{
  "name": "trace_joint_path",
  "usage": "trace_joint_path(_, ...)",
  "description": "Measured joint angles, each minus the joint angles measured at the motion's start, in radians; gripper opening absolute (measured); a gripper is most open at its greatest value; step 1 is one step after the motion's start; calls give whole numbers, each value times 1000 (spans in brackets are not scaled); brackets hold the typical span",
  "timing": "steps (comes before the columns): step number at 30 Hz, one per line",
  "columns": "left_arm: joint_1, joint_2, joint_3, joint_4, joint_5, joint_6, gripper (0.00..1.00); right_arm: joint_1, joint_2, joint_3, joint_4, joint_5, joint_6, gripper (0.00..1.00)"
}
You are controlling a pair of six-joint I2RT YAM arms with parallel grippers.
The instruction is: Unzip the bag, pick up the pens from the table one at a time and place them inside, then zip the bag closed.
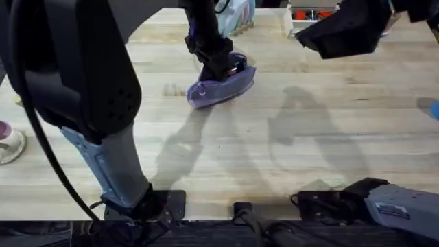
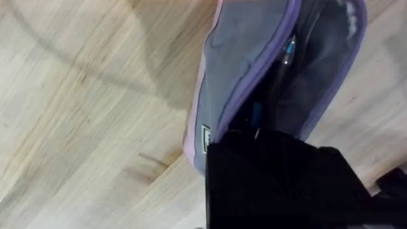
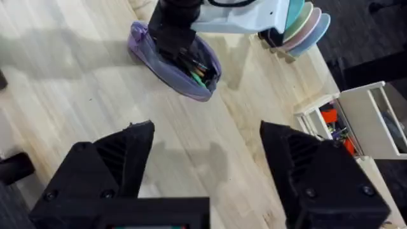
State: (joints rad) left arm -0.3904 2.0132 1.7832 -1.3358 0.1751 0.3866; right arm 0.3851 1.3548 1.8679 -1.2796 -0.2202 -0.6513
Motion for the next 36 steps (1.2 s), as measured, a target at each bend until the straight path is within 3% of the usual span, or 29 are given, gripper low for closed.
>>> trace_joint_path(6, -1, 0, 0, -3, -15, 14, 67, 0, 0, 0, 8, 12, 0, 996)
trace_joint_path(7, -2, 0, 0, -4, -17, 24, 156, 0, 0, 0, 8, 14, 0, 996)
trace_joint_path(12, -6, 0, 0, 6, -11, 47, 915, 0, 8, 0, 8, 14, 0, 996)
trace_joint_path(13, -7, 0, 0, 5, -14, 48, 974, 0, 12, 0, 8, 15, 0, 996)
trace_joint_path(29, -4, 0, 31, -38, -13, 55, 993, 0, 31, 0, 8, 15, 0, 996)
trace_joint_path(36, 34, -13, 51, -70, -12, 100, 995, 0, 33, 0, 0, 15, 0, 996)
